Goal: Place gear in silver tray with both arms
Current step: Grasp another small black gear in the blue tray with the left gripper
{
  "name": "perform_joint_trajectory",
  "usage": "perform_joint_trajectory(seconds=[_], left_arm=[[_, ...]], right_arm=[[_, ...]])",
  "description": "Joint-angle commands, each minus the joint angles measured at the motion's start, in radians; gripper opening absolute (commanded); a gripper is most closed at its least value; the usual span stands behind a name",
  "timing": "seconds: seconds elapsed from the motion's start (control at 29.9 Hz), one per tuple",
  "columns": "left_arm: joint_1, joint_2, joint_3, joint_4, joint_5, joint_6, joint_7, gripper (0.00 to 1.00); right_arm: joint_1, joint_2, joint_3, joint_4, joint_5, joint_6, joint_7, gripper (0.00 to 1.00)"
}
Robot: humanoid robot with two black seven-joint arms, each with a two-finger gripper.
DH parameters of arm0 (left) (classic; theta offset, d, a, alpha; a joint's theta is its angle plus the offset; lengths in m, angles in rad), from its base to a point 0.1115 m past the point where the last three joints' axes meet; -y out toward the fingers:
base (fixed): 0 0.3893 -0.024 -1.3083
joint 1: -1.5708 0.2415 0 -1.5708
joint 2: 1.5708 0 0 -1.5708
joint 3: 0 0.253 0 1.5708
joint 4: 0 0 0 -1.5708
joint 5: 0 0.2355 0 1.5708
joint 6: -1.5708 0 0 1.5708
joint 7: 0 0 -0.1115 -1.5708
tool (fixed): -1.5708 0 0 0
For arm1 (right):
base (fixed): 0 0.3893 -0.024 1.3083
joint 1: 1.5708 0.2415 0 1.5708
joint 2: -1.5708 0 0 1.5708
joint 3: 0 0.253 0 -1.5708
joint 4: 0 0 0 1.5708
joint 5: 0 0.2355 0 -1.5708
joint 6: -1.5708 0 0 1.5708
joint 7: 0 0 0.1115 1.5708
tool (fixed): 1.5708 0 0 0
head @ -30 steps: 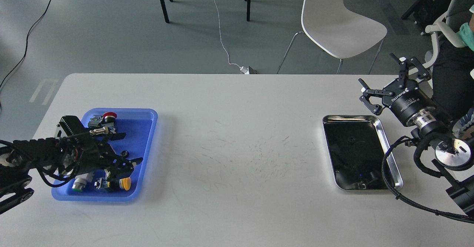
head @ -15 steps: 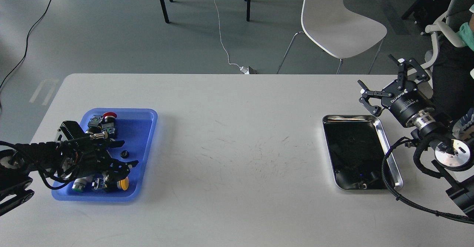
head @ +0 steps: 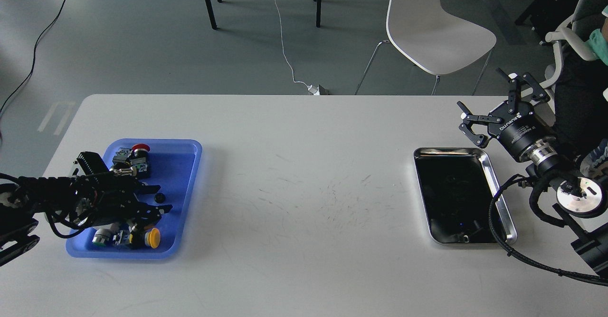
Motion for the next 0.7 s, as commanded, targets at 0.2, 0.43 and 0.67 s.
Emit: perform_joint_trajectory(seconds=[0.2, 0.43, 0.67], left_arm=[[-0.045, -0.015, 0.041, 0.015, 0.0, -0.013, -0.001, 0.51], [-0.055, -0.031, 0.067, 0.069, 0.0, -0.013, -0.001, 0.51], [-0.056, -0.035, 0.067, 0.075, 0.0, -0.013, -0.001, 0.4]], right_arm=[[0.0, 0.0, 0.0, 0.002, -0.006, 0.0, 0.0, 0.96], [0.0, 0.0, 0.0, 0.002, -0.007, 0.0, 0.0, 0.96], [-0.001, 0.0, 0.0, 0.0, -0.006, 0.0, 0.002, 0.96]])
